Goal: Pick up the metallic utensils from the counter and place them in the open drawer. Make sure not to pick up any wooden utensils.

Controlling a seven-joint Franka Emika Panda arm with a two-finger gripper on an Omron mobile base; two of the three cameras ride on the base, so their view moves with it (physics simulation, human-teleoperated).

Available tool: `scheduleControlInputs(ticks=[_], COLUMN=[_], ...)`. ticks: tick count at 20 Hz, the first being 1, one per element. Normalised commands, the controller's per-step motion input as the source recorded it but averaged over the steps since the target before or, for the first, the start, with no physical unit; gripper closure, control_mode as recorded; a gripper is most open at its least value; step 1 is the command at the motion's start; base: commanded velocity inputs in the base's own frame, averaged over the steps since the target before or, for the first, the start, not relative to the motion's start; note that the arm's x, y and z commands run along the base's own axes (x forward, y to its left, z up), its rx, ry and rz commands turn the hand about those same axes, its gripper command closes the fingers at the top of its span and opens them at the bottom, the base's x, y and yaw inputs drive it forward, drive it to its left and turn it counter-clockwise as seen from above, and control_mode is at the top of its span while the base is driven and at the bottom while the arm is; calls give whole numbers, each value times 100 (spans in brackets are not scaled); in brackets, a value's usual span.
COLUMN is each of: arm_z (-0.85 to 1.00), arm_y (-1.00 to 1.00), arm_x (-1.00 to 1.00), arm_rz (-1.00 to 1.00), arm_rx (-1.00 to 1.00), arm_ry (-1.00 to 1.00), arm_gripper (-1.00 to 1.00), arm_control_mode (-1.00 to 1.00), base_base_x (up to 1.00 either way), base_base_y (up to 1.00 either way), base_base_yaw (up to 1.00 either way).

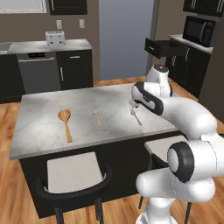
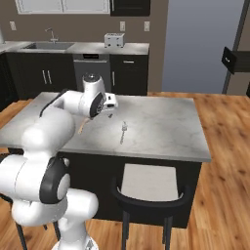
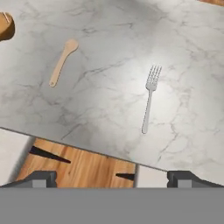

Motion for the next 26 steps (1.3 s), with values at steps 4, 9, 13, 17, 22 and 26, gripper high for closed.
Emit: scheduleControlInputs(ticks=[4,9,13,17,22,26], arm_z=[-31,-70,-93,-73,-40,-8], arm_y=[-15,-14,-6,-1,-2,-11], arm_x=[85,19,26,48,47,30], arm_rz=[0,-1,-8,-9,-24,-21], arm_rx=[-1,0,0,-1,-1,0], arm_ry=[2,6,8,8,6,0], arm_gripper=[-100,-100,-100,-100,-100,-100], arm_control_mode=[-100,-100,-100,-100,-100,-100], base_base_x=[0,0,0,0,0,0], base_base_y=[0,0,0,0,0,0], base_base_yaw=[0,0,0,0,0,0])
